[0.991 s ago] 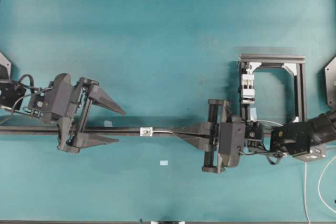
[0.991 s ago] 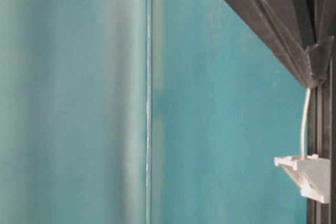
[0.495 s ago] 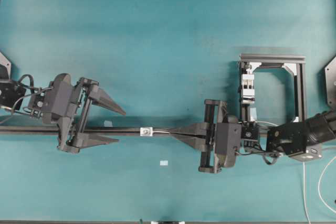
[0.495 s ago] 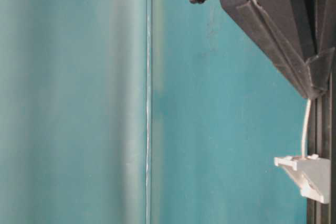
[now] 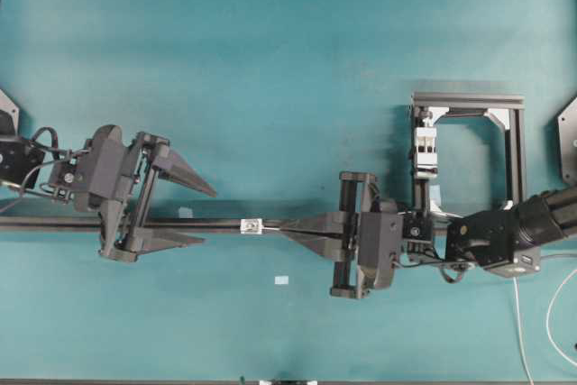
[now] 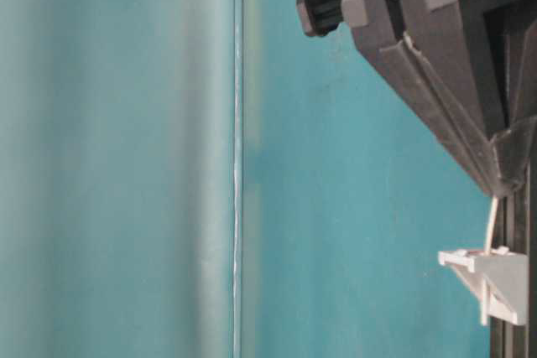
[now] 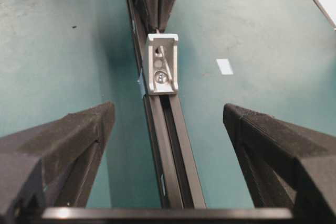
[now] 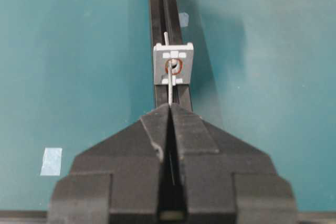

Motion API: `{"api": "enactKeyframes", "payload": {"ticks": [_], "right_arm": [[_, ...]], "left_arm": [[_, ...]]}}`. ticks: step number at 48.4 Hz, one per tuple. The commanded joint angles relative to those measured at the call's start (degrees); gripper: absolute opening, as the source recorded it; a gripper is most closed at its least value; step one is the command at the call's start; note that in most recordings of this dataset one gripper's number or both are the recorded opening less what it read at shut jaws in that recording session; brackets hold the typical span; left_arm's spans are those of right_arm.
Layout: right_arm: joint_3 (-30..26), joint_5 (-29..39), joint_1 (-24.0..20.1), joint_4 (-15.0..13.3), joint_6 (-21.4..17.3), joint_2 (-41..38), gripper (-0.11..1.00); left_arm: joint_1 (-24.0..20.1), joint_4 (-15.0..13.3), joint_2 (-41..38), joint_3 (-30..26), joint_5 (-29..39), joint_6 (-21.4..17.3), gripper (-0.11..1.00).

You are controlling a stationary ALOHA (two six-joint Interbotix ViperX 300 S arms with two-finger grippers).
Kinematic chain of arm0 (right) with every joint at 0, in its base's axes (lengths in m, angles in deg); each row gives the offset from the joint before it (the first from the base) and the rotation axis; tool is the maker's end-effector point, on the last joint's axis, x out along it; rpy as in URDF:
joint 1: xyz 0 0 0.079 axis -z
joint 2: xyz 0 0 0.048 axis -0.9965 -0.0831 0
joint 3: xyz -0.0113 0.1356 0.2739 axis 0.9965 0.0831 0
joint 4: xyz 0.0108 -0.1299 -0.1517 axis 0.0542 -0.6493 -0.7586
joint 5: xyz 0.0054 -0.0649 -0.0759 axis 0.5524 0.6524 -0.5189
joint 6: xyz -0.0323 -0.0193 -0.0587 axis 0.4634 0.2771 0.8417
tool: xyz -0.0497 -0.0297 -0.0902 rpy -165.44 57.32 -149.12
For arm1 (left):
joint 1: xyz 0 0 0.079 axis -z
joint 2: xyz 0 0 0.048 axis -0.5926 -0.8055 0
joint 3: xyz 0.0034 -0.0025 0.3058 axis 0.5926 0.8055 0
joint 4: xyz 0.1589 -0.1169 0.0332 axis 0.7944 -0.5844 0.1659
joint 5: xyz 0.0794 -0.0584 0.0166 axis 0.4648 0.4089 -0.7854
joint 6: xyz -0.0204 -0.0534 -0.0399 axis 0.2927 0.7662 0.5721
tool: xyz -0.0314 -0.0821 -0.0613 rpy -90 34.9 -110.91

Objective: Insert the wire into the hole on the left side and pull it with the left arm.
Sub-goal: 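Move the left gripper right toward the wire tip past the bracket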

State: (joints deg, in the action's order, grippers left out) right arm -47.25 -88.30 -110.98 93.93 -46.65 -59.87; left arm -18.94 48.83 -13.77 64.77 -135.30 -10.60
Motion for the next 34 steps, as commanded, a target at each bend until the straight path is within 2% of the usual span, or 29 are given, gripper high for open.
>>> {"api": "enactKeyframes", "payload": {"ticks": [1, 18, 34], "right_arm": [[-1.1, -0.1, 0.4, -0.3, 0.1, 0.8, -0.02], [-2.4, -0.2, 0.9, -0.3, 0.1, -0.1, -0.02], [-3.6, -0.1, 1.3, -0.4, 0.3, -0.8, -0.02]], "left_arm": [[-0.2, 0.2, 1.0, -0.7, -0.1, -0.2, 0.66], [-0.2, 0.2, 1.0, -2.3, 3.8, -0.1, 0.66], [-0.2, 0.2, 1.0, -2.4, 4.0, 0.1, 0.66]]}}
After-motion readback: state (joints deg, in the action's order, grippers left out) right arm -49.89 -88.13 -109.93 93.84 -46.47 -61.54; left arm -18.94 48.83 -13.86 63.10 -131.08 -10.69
